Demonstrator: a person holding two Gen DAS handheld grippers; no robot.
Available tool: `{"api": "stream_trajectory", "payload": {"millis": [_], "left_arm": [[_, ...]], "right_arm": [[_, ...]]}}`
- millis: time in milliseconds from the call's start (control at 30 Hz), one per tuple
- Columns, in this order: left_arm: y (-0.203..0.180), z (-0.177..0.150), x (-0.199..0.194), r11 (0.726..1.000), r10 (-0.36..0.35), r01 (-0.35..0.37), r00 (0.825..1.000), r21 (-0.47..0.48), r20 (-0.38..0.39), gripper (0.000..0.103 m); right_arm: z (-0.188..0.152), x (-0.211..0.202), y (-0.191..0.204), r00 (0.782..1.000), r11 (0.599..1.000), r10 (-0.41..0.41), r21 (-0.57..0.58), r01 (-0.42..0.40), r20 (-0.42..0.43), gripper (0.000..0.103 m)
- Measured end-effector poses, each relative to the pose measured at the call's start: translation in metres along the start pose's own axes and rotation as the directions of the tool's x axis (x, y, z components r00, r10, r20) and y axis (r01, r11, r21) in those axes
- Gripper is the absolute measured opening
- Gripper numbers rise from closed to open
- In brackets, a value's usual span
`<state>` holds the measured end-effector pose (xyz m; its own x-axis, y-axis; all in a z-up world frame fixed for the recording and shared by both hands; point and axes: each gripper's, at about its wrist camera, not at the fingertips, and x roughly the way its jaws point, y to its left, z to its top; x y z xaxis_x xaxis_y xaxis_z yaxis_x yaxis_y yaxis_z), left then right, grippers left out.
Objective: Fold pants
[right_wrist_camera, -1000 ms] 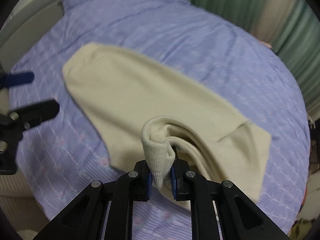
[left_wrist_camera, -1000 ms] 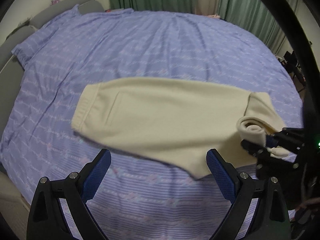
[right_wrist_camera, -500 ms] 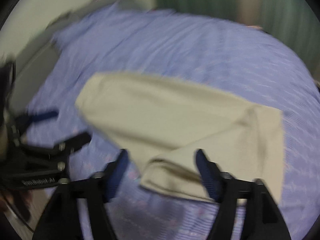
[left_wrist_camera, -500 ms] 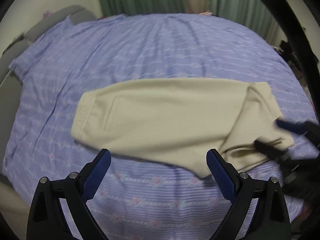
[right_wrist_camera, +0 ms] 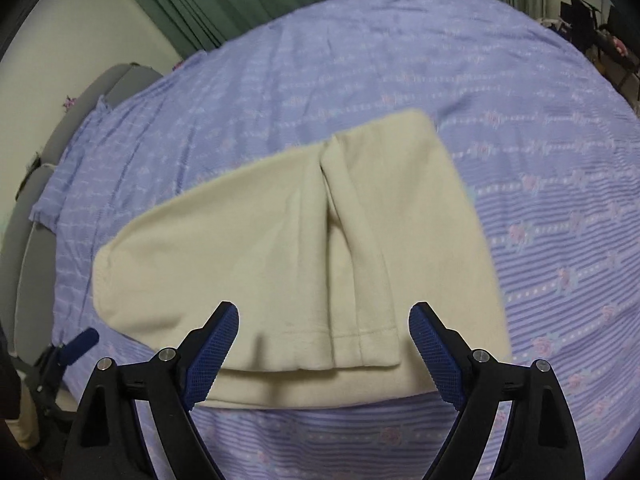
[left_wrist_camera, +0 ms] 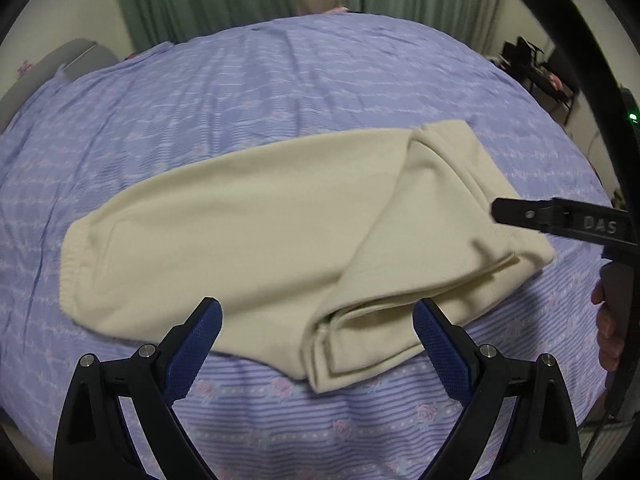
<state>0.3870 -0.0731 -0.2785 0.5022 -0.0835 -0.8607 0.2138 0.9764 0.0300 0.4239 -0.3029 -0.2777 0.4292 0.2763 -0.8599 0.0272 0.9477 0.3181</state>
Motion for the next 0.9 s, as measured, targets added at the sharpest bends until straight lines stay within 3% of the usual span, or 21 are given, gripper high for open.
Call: {"api": "stream_trajectory", "payload": {"millis": [167,233,400,567,733,833,867,900], "left_arm": [[-0.017,0.002,0.013,0.994,-0.045,0.046,0.999,0.099,-0.016,0.098],[-0.021,0.004,0.015,0.991,-0.035,0.037,0.999,0.125,-0.016,0.098],[-0.011,0.006,0.012,0.996,-0.037,0.038,0.999,0.082,-0.013,0.098],[0.014,0.005,0.001,1.000,-0.017,0.017,1.000,0.003,0.014,0.098],[0.048,0.000,-0.005,0.995,0.022,-0.020,1.000,-0.093,0.019,0.098],[0.066,-0.003,-0.004,0.990,0.060,-0.058,0.998,-0.128,0.011,0.098],[0.073,-0.004,-0.004,0.989,0.071,-0.068,0.997,-0.134,0.011,0.098],[0.077,-0.004,-0.005,0.988,0.076,-0.074,0.997,-0.137,0.011,0.098]], "right_arm": [[-0.011,0.025,-0.009,0.997,0.998,0.047,0.053,-0.044,-0.066,0.088],[-0.013,0.031,-0.013,0.993,0.993,0.079,0.090,-0.072,-0.085,0.082],[-0.008,0.030,0.001,0.989,0.993,0.105,0.068,-0.098,-0.100,0.023],[0.025,0.004,0.050,0.983,0.983,0.182,-0.024,-0.182,-0.002,0.022],[0.079,0.027,0.121,0.977,0.964,0.214,-0.164,-0.209,0.014,0.022],[0.099,0.051,0.160,0.979,0.949,0.202,-0.247,-0.198,-0.011,0.041],[0.103,0.049,0.172,0.978,0.937,0.210,-0.287,-0.199,0.009,0.059],[0.104,0.044,0.182,0.979,0.931,0.195,-0.325,-0.168,0.052,0.065]]}}
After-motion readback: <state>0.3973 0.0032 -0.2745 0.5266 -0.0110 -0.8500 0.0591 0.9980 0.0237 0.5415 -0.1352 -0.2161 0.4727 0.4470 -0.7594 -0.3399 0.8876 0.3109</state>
